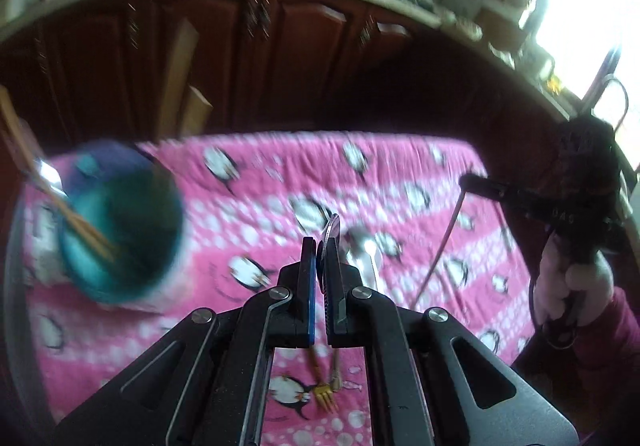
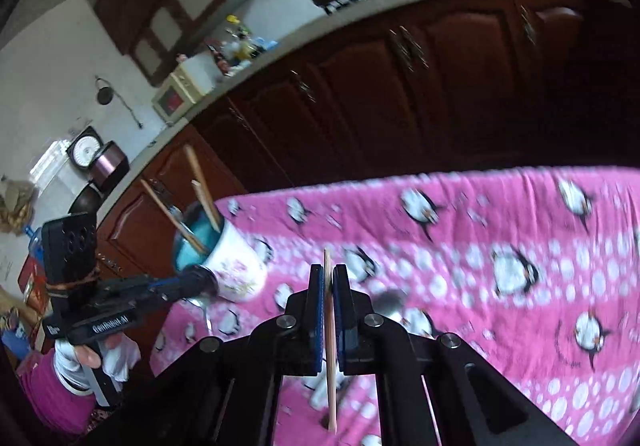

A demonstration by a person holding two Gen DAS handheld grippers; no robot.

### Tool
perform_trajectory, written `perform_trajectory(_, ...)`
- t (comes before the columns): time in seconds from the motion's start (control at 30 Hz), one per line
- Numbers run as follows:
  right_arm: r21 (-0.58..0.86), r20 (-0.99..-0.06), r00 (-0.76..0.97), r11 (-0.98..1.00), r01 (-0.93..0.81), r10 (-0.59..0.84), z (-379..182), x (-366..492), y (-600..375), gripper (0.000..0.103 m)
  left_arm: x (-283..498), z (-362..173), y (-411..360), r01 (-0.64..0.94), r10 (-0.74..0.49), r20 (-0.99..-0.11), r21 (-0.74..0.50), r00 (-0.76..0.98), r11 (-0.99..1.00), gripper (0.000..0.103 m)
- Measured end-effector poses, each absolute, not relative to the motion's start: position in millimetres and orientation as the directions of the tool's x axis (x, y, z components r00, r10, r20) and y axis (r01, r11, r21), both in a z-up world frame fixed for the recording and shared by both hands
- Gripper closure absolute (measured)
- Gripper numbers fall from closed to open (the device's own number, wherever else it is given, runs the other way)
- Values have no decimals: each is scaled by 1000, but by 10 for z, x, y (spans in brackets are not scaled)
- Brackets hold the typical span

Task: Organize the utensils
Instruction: 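Lift the spoon and chopstick and carry both above the utensil cup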

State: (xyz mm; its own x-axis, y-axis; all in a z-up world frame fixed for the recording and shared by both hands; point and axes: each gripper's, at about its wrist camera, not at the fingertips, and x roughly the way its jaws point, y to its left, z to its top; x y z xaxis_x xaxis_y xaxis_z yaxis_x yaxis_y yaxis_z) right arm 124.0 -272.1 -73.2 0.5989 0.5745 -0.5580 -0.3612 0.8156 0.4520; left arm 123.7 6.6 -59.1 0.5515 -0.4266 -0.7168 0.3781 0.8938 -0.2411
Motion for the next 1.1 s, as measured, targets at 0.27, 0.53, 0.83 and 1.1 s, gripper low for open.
perform_trajectory(0.27,413,-462,602,759,-503,651,8,1288,-2177,99,1201,218,785,256,-314,-612,-183,726,949,101)
perform_trajectory(0.53,374,-366,589,694,-616,720,693,1427,-1502,99,1357,458,1294,87,-114,-551,-75,827,993,101)
perform_trajectory(0.83,293,-402,609,726,-622,684,621,1761,-772,99,1579,16,1508,-64,47,-515,-15,856,998,101)
perform_trajectory(1.1,245,-451,625,761,-601,638,318,2022,-475,99,1517,-319,1443,-105,120,-461,58,879,993,101)
